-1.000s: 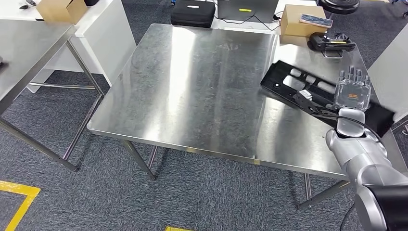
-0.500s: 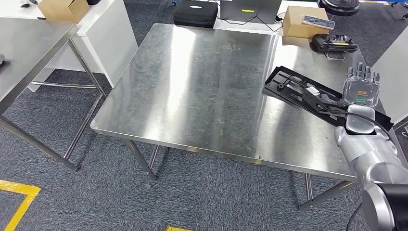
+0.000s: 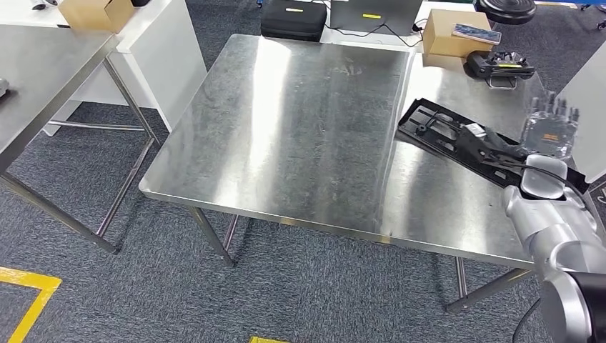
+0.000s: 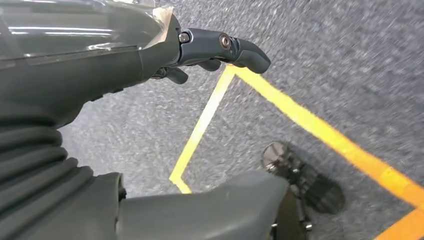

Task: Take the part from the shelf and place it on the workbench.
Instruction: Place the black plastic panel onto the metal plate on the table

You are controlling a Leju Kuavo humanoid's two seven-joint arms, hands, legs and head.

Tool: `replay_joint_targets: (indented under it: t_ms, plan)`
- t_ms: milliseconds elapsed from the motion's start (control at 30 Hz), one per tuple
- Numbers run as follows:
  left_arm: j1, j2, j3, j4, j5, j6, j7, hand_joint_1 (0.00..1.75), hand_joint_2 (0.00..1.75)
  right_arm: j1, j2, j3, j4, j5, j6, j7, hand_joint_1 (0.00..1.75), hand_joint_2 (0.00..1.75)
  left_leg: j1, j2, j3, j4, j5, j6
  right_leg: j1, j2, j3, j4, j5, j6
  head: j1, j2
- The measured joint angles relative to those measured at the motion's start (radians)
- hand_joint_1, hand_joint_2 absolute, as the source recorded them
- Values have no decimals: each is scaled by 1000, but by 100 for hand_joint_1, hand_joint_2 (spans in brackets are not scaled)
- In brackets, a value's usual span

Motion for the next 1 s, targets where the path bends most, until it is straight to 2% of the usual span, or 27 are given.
replay_joint_targets:
  t_ms: [67, 133, 167, 300, 567, 1000]
  plan:
    - [0, -3, -5, 0, -31, -16, 27, 0, 87, 6, -17, -30, -3, -15, -3, -11, 0, 175, 0, 0, -1, 0, 0, 1, 0, 0, 0, 0, 0, 0, 0, 0]
    - [1, -7, -22, 1, -84, -24, 50, 0, 175, 19, -38, -57, -9, -18, -4, -26, 0, 175, -1, 0, -1, 1, -1, 2, 0, 0, 0, -1, 0, 0, 0, 0]
    - [1, -13, -34, 1, -107, -18, 56, 0, 175, 28, -50, -69, -12, -19, -3, -35, 0, 175, -1, 0, -1, 1, -1, 3, 0, -1, 1, -1, 0, 1, 0, 0]
    - [2, -41, -67, 2, -140, 15, 60, 0, 0, 65, -91, -105, -25, -19, -4, -81, 0, 175, -2, -1, -3, 2, -2, 7, 0, -1, 1, -1, 0, 1, 0, 0]
    - [5, -71, -110, 6, -190, 15, 88, 0, 0, 84, -130, -127, -45, 0, -10, -120, 0, 175, -3, -2, -3, 2, -2, 9, -2, -2, 0, -2, 0, 2, 0, 0]
    - [11, -66, -208, 11, -335, -72, 126, 0, 0, 189, -239, -187, -104, -54, -41, -188, 0, 175, -3, -5, -4, 2, -3, 10, -2, -4, 0, -2, 0, 2, 0, 0]
